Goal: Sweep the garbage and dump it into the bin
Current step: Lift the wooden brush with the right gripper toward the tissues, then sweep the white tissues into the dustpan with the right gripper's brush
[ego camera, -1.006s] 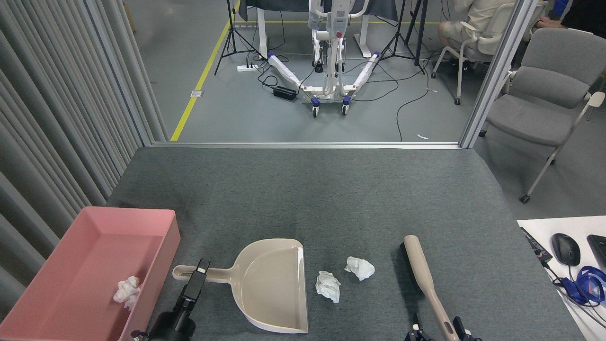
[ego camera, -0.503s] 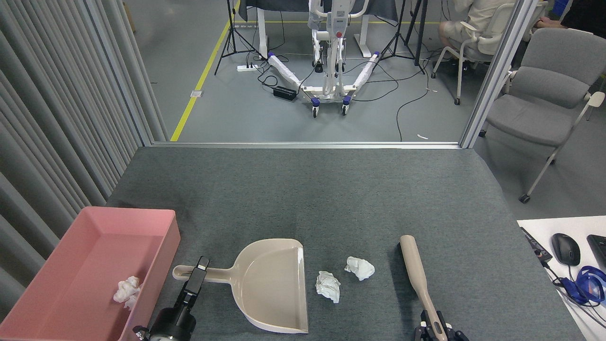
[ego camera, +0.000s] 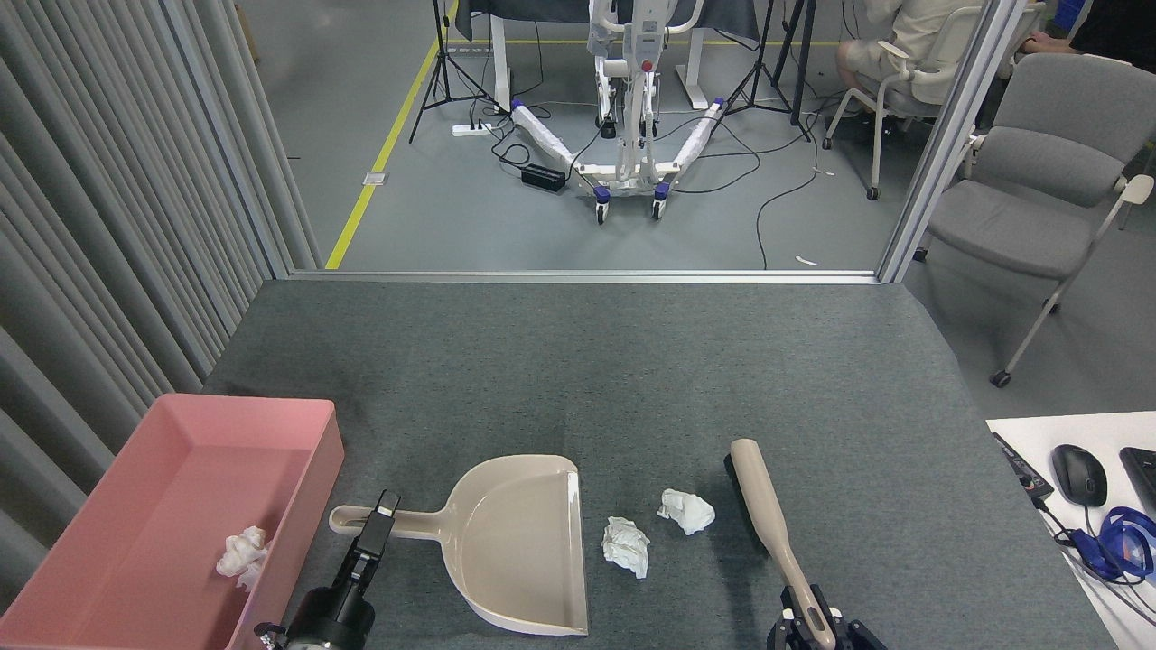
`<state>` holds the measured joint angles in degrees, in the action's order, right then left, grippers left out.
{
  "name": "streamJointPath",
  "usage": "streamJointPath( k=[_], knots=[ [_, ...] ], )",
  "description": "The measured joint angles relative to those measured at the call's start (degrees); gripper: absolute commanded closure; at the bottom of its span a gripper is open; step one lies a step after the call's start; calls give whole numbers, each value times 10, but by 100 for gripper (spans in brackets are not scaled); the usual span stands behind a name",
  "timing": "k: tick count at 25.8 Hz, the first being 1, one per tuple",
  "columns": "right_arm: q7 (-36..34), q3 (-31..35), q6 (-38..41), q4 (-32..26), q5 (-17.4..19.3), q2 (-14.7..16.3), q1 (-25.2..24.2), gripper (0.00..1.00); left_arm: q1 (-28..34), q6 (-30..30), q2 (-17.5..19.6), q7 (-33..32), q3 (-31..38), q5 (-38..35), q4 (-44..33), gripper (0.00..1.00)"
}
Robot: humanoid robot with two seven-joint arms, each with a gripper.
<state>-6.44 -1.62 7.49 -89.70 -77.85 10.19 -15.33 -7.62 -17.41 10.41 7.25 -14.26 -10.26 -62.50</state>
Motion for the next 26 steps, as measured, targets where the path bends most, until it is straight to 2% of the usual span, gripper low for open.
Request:
streamJointPath(
  k=[3, 8, 14, 16, 20, 26],
  knots=[
    [31, -10, 14, -11, -1, 2, -3, 100, 0, 0, 0, 0, 0, 0, 0, 41],
    [44, -16, 30, -17, -2, 3, -16, 100, 0, -5, 1, 0, -1, -1, 0, 49],
    [44, -42, 31, -11, -1, 3, -18, 100, 0, -11, 1, -3, -1, -1, 0, 49],
    [50, -59, 28, -10, -2, 0, -17, 100, 0, -12, 2, -3, -1, -1, 0, 56],
    [52, -104, 5, -9, -8, -9, -10, 100, 1, -28, 2, -3, -1, -1, 1, 76],
    [60, -203, -51, -9, -10, -44, 17, 100, 1, -66, 2, -1, -1, -2, 16, 79]
  ],
)
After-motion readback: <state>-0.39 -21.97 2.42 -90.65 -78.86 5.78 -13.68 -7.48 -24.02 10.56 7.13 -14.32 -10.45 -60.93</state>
